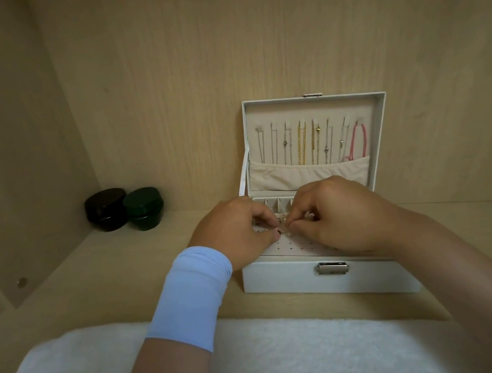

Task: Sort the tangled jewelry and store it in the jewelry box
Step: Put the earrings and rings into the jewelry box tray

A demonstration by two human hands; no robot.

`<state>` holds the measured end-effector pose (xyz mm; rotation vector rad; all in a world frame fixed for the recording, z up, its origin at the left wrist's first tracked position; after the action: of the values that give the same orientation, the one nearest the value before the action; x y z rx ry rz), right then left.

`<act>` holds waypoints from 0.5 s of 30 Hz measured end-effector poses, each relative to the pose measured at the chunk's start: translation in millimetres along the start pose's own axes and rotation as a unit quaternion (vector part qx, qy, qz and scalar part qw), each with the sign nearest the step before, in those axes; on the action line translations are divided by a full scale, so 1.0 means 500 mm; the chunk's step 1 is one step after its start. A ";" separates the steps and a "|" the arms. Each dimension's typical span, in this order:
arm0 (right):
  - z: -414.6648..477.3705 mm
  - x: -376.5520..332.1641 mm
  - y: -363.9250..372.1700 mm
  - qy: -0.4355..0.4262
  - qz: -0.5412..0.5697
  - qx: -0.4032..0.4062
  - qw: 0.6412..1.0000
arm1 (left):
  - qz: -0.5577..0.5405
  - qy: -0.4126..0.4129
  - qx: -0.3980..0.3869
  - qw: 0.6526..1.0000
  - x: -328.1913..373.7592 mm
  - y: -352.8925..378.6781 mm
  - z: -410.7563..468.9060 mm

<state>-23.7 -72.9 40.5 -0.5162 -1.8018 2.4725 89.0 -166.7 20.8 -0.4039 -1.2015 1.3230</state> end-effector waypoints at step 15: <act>-0.099 0.277 -0.176 0.169 0.055 0.015 0.984 | -0.086 0.072 0.014 0.994 0.197 0.057 0.081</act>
<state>-154.5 32.2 75.5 -0.9886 -1.6413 2.2959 21.0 -87.6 56.8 -0.3604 -1.0714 1.1416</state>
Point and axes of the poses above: each hand's wrist, its own z-axis towards the middle knuckle, its own y-axis out of the palm, x = y × z, the point moved 7 cm from there along z, towards the middle knuckle, and after that the axes turned 11 degrees about y, right-handed, at the moved point
